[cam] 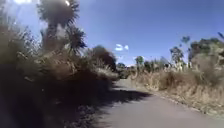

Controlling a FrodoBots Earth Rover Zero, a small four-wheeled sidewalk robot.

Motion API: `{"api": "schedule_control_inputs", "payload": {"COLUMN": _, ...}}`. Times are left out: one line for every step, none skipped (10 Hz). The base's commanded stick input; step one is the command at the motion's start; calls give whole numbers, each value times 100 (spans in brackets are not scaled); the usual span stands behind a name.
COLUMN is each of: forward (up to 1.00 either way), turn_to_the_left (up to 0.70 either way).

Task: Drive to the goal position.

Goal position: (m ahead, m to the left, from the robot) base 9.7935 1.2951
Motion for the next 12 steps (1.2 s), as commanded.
{"api": "schedule_control_inputs", "payload": {"forward": 70, "turn_to_the_left": -6}}
{"api": "schedule_control_inputs", "payload": {"forward": 70, "turn_to_the_left": 0}}
{"api": "schedule_control_inputs", "payload": {"forward": 70, "turn_to_the_left": 0}}
{"api": "schedule_control_inputs", "payload": {"forward": 70, "turn_to_the_left": 0}}
{"api": "schedule_control_inputs", "payload": {"forward": 70, "turn_to_the_left": 0}}
{"api": "schedule_control_inputs", "payload": {"forward": 70, "turn_to_the_left": 0}}
{"api": "schedule_control_inputs", "payload": {"forward": 70, "turn_to_the_left": 0}}
{"api": "schedule_control_inputs", "payload": {"forward": 70, "turn_to_the_left": -34}}
{"api": "schedule_control_inputs", "payload": {"forward": 70, "turn_to_the_left": -34}}
{"api": "schedule_control_inputs", "payload": {"forward": 70, "turn_to_the_left": -35}}
{"api": "schedule_control_inputs", "payload": {"forward": 70, "turn_to_the_left": -25}}
{"api": "schedule_control_inputs", "payload": {"forward": 70, "turn_to_the_left": -14}}
